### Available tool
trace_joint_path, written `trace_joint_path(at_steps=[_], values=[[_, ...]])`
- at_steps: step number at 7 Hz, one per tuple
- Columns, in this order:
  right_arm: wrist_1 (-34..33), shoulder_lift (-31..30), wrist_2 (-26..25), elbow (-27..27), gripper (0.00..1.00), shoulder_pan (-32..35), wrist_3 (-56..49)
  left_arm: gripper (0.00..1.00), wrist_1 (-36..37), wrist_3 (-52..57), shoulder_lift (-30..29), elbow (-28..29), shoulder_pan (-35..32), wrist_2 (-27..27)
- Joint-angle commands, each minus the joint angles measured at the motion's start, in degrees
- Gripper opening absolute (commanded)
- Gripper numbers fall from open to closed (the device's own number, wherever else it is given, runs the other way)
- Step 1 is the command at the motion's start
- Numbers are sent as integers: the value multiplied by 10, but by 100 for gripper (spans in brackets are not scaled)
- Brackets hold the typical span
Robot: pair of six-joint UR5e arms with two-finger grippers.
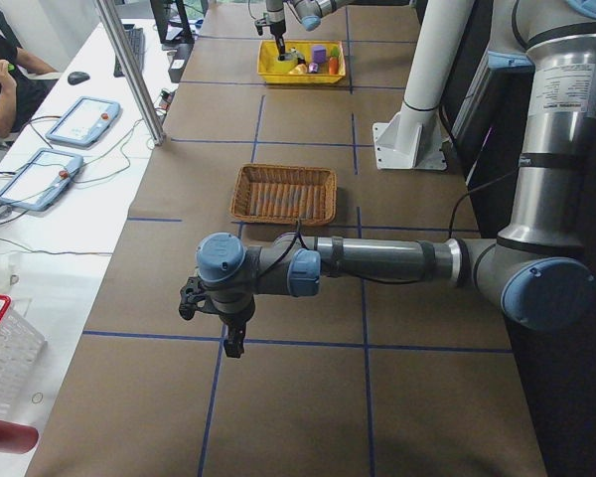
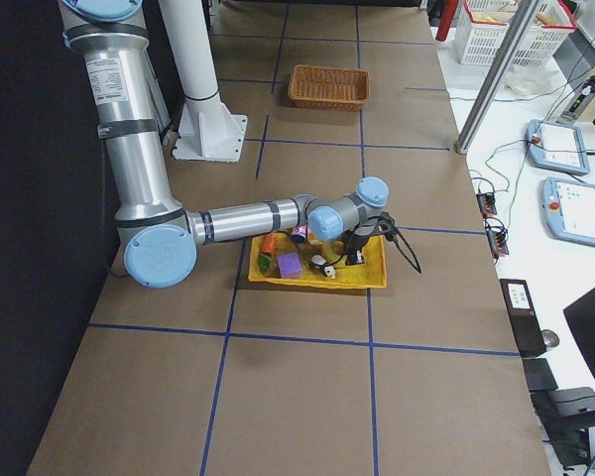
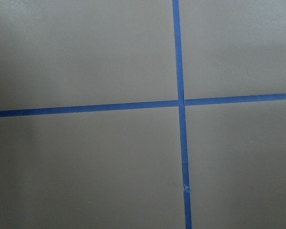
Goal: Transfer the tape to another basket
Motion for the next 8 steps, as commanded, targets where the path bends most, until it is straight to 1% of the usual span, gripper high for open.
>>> trace_joint_path(at_steps=[1,3,4,5,6,7,8], values=[[-1,-1,8,20,0,16,1,100,0,0,-1,-1,0,0],[-2,1,100,58,0,84,5,100,-1,0,-1,-2,0,0],[-5,1,151,85,0,102,8,100,-1,0,-1,-2,0,0],[-2,5,174,109,0,103,64,100,-2,-3,-1,-11,1,-14],[-1,33,175,120,0,99,153,100,-4,-4,-7,-12,1,-29],[-1,61,175,133,0,68,253,100,-9,-12,-21,-10,4,-30],[0,92,172,140,0,41,330,100,-10,-53,-50,-15,24,-31]])
